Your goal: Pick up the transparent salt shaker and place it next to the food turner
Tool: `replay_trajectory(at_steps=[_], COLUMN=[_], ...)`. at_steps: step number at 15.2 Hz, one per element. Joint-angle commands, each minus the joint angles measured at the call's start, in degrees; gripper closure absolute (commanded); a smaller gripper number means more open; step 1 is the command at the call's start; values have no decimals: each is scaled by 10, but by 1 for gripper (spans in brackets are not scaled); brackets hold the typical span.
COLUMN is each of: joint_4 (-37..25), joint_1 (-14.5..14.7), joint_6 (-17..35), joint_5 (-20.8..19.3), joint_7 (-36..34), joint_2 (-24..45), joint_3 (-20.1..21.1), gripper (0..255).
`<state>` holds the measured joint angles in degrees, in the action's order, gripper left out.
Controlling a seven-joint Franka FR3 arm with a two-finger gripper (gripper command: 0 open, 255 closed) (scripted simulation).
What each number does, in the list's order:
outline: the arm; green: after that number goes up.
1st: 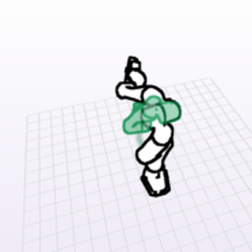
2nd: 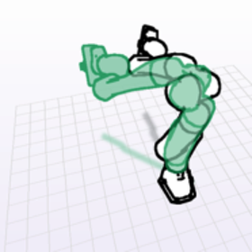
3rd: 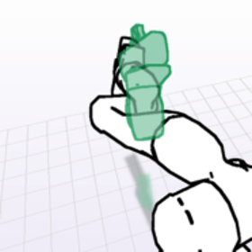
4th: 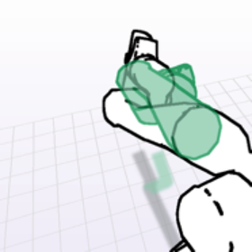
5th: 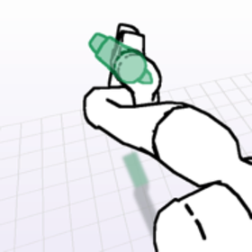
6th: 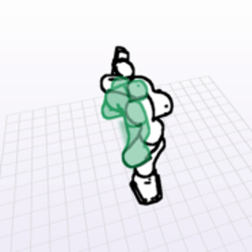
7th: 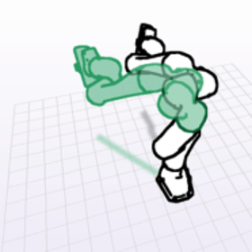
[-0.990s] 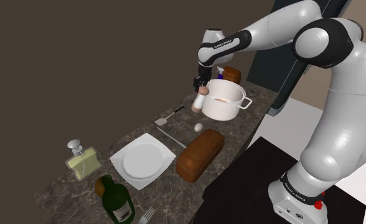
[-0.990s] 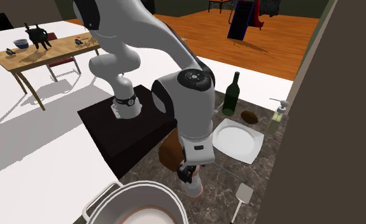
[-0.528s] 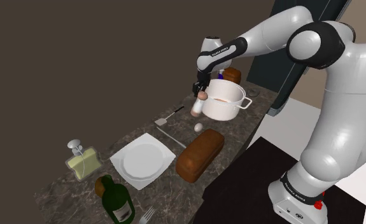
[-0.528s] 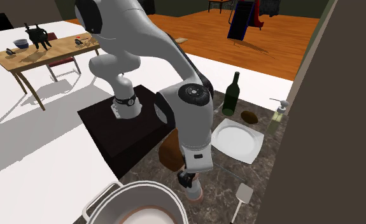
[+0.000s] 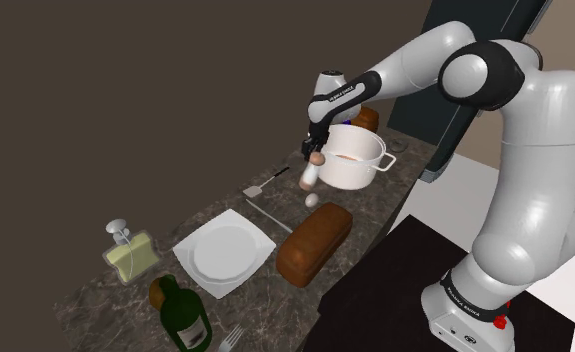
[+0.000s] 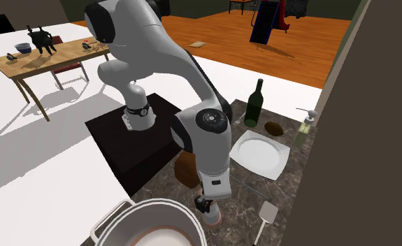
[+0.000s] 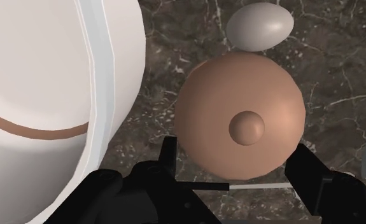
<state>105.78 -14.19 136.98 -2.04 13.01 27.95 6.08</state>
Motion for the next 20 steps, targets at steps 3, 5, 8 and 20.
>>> replay_trajectory(at_steps=[3, 5, 8, 20], joint_4=[4, 4, 4, 6], joint_1=[2, 2, 2, 0], joint_6=[24, 33, 33, 7], joint_5=[-2, -3, -3, 0], joint_7=[-2, -2, -2, 0], joint_2=[20, 28, 29, 0], joint_3=[-2, -2, -2, 0], gripper=[255, 255, 255, 0])
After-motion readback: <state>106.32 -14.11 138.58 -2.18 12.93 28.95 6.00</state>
